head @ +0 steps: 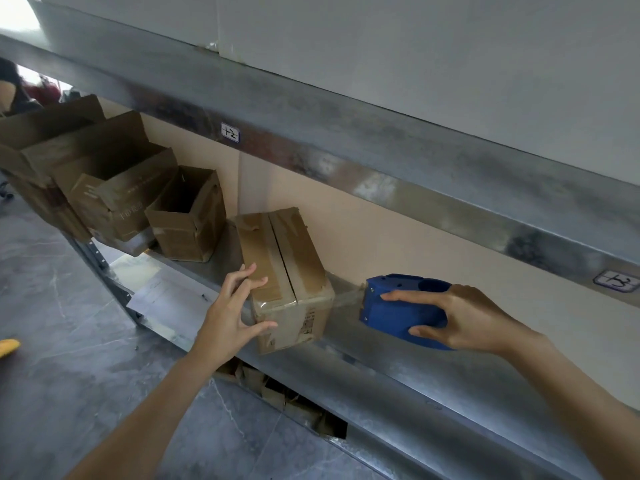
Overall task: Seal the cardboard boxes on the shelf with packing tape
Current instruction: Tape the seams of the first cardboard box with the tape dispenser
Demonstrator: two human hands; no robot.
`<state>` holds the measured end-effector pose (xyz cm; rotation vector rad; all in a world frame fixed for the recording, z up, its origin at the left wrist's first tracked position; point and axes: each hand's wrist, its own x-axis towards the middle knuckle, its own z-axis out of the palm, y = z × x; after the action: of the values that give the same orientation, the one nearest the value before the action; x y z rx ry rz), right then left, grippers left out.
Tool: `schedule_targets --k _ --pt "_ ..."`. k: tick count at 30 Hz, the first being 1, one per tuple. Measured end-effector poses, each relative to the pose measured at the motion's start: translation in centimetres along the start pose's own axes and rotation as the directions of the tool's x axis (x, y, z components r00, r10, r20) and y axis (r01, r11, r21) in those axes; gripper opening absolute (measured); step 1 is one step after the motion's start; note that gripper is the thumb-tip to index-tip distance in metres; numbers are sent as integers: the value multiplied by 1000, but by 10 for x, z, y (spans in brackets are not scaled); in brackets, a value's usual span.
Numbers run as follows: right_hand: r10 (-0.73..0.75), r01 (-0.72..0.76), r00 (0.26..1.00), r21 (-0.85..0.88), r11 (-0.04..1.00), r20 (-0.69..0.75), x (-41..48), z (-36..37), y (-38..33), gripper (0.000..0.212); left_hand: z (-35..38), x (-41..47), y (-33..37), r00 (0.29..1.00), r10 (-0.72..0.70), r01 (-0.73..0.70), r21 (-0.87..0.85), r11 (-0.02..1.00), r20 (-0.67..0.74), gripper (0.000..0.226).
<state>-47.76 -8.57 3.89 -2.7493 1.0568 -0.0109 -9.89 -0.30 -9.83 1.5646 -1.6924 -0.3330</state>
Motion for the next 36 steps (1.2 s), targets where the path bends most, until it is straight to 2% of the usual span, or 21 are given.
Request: schedule_targets --k 7,13,19,22,24,31,35,36 --pt "72 -72 997 -106 992 -8 16 -1 -11 61 -1 0 1 1000 -1 1 19 1000 -2 80" --pt "138 -141 990 -87 986 -30 36 20 -18 62 -1 0 0 1000 -2 2 11 1000 -8 80" --pt "133 -146 986 -131 981 -100 42 31 -30 66 1 -1 -1 1000 12 -12 0 1000 -13 78" --pt "108 -132 983 -162 978 -151 50 40 -40 79 2 -1 -2 1000 24 -25 -25 999 -20 77" --pt "74 -105 983 -183 978 -169 55 47 -40 84 2 -1 -2 999 23 -24 -44 999 -27 77" --pt "-62 -7 956 -236 972 -287 60 66 -35 84 5 -1 -2 999 17 -20 -63 998 -41 77" --pt "-31 -49 925 -199 979 -379 73 79 -31 85 5 -2 -2 999 20 -22 -53 998 -41 76" --pt "3 -70 931 -170 983 -365 79 81 -31 86 5 -2 -2 999 20 -22 -51 998 -38 76"
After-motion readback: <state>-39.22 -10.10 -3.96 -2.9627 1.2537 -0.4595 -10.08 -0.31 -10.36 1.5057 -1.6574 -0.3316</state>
